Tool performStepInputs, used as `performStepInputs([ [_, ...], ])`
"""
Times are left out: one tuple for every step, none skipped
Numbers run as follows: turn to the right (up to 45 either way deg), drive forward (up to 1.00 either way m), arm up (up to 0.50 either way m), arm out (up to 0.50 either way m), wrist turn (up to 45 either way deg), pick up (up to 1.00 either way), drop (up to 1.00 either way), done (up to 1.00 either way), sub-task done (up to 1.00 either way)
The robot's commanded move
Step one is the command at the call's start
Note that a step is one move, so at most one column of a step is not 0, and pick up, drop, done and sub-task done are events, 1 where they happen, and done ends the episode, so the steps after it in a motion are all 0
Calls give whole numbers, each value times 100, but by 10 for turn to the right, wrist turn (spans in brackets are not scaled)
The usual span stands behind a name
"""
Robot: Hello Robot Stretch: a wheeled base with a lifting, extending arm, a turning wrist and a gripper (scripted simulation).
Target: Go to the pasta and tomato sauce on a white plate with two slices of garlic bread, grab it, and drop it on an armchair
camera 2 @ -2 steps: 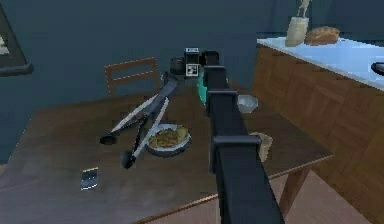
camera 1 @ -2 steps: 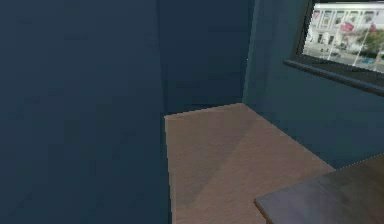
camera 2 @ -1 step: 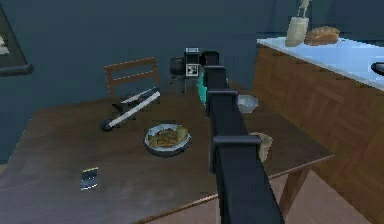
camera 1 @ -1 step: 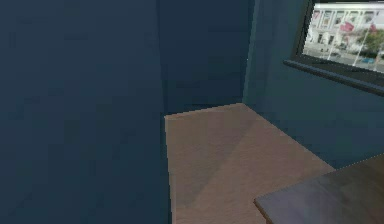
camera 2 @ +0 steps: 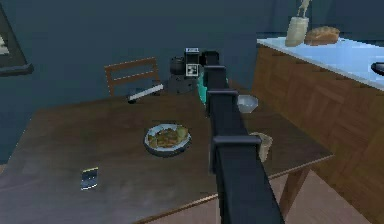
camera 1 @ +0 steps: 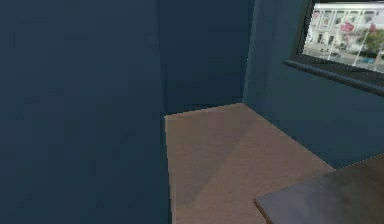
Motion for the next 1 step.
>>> performStepInputs([
  [0, 0, 0, 0, 180, 0, 0, 0, 0],
])
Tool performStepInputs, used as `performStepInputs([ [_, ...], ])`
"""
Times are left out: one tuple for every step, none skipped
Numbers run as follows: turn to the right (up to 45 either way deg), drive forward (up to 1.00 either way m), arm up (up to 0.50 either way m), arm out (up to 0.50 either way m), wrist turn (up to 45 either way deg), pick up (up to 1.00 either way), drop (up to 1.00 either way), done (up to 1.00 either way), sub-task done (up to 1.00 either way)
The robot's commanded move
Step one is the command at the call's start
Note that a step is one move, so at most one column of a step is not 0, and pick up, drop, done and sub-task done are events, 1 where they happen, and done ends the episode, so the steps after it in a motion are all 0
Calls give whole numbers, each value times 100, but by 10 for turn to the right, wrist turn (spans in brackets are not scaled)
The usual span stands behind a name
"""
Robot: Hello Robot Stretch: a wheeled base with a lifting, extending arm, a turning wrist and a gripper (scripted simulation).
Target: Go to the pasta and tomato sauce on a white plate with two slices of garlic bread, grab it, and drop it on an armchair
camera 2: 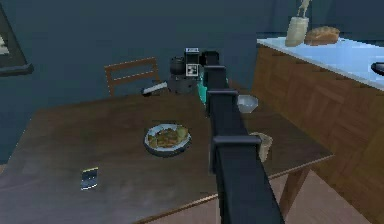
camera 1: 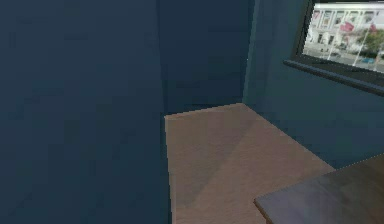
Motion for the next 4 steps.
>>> performStepInputs([
  [0, 0, -30, 0, 0, 0, 0, 0, 0],
  [0, 0, 0, 0, 0, 100, 0, 0, 0],
  [0, 0, 10, 0, 0, 0, 0, 0, 0],
  [0, 0, 22, 0, 0, 0, 0, 0, 0],
])
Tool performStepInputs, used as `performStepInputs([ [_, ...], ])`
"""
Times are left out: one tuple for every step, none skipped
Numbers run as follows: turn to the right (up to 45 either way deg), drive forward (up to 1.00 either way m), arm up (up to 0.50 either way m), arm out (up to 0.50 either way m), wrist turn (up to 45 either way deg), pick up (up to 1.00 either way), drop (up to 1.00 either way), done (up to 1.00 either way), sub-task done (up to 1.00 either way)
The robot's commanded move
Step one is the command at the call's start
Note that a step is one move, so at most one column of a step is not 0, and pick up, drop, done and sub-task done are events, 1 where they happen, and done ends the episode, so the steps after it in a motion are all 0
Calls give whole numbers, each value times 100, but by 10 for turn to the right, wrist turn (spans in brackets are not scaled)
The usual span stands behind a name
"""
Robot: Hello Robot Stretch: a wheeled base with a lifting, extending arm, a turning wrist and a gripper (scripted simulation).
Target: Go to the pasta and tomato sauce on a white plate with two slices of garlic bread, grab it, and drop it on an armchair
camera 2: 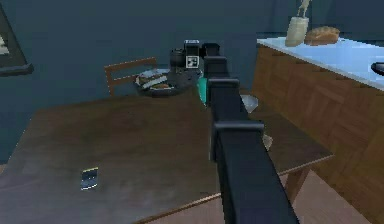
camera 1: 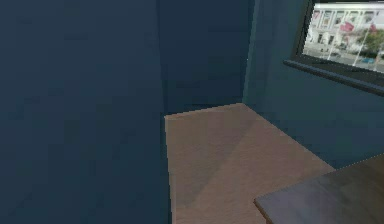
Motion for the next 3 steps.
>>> performStepInputs([
  [0, 0, 0, 0, -450, 0, 0, 0, 0],
  [0, 0, 0, 0, -450, 0, 0, 0, 0],
  [0, 0, 0, 0, -120, 0, 0, 0, 0],
])
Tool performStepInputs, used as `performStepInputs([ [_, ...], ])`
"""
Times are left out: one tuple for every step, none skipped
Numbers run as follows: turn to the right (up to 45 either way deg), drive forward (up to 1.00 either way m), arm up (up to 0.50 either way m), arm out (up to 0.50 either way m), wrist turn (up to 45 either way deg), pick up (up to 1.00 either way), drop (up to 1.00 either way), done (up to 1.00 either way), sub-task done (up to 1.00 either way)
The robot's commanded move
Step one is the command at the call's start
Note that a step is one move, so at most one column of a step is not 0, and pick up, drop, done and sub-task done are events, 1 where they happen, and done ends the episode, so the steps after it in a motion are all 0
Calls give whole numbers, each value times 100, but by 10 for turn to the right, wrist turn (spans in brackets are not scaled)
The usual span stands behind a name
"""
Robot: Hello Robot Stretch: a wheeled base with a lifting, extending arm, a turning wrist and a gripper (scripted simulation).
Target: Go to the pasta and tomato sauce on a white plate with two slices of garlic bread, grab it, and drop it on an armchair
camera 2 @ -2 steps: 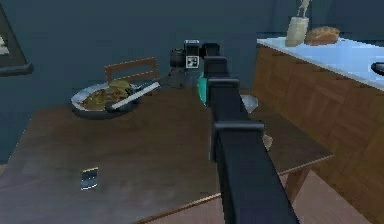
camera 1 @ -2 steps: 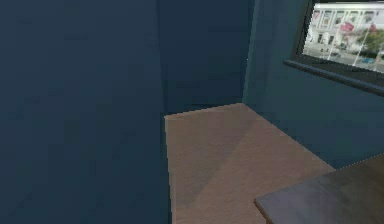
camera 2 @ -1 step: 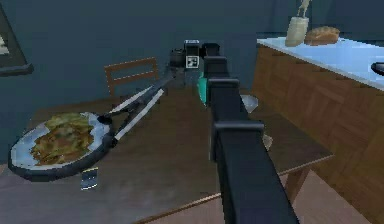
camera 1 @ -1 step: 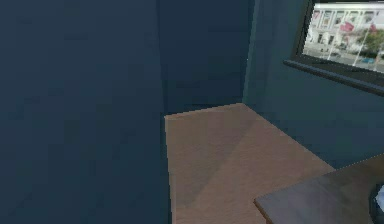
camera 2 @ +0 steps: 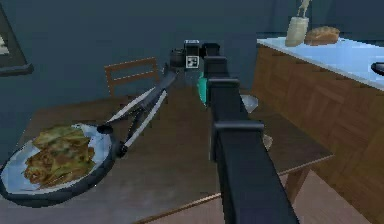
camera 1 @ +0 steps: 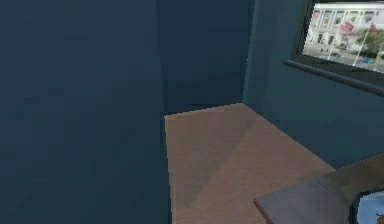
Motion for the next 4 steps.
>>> performStepInputs([
  [0, 0, 0, -40, 0, 0, 0, 0, 0],
  [-450, 0, 0, 0, 0, 0, 0, 0, 0],
  [-450, 0, 0, 0, 0, 0, 0, 0, 0],
  [-180, 0, 0, 0, 0, 0, 0, 0, 0],
])
